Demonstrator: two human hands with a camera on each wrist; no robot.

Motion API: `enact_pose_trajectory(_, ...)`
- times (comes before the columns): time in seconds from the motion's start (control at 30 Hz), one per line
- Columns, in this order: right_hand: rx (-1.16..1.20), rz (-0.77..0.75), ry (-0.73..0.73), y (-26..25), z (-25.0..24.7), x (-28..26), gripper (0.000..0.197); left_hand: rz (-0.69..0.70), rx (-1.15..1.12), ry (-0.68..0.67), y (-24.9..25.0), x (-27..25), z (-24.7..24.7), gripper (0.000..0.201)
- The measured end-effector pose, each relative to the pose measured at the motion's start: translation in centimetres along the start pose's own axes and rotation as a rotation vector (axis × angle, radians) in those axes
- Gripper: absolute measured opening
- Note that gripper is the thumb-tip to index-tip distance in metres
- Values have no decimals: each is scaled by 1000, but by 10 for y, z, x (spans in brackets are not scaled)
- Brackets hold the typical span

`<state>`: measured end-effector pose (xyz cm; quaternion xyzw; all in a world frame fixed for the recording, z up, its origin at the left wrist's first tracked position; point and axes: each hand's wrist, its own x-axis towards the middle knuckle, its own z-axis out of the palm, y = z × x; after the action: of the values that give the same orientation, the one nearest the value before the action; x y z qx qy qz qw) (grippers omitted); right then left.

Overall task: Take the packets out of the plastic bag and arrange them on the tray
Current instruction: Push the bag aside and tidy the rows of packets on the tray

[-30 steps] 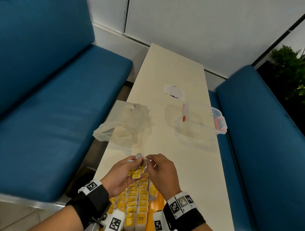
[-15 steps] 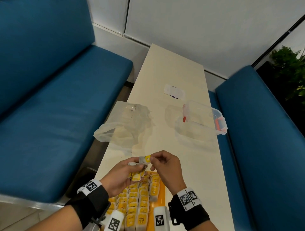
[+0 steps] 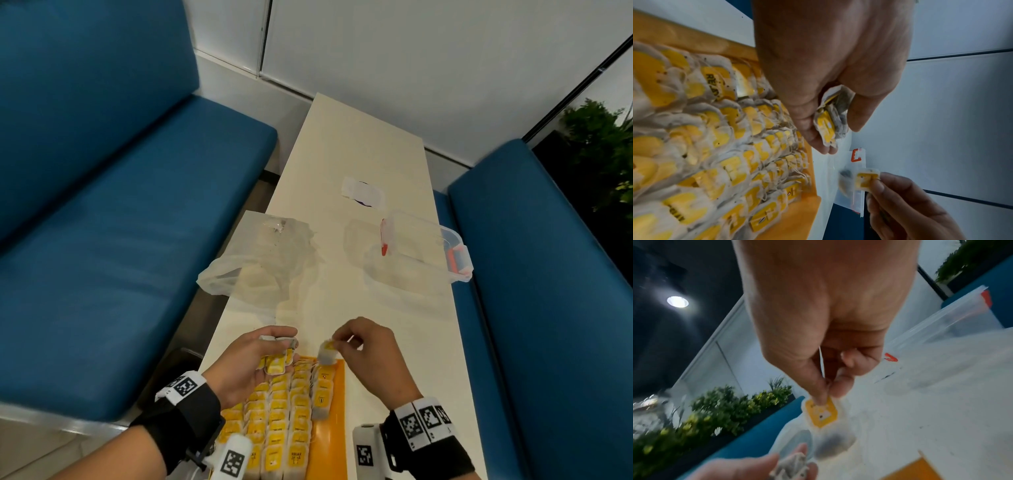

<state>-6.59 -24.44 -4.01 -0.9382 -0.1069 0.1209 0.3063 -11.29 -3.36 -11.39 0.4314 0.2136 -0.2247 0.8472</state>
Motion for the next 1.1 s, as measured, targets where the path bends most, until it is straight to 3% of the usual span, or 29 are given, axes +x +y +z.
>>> enact_pose_trajectory(0.33, -3, 145, -130, 20, -5, -20, 21, 1, -4, 17, -1, 1, -1, 27)
enact_pose_trajectory(0.57, -237, 119, -508, 21, 19, -40, 19, 7, 5, 24, -1, 2, -1, 26)
enact_pose_trajectory(0.67, -304, 159, -596, 25, 31, -41, 19, 12, 0, 24, -2, 3, -1, 26)
enact_pose_trajectory(0.77, -375, 133, -585, 30, 40, -39, 19, 12, -6, 22, -2, 3, -1, 27)
enact_pose_trajectory(0.97, -505, 68, -364, 45, 59, -40, 23, 6, -7, 23, -3, 2, -1, 27)
enact_pose_trajectory(1.1, -569, 16, -323, 51, 64, -42, 19, 4, 1, 26, -2, 2, -1, 26)
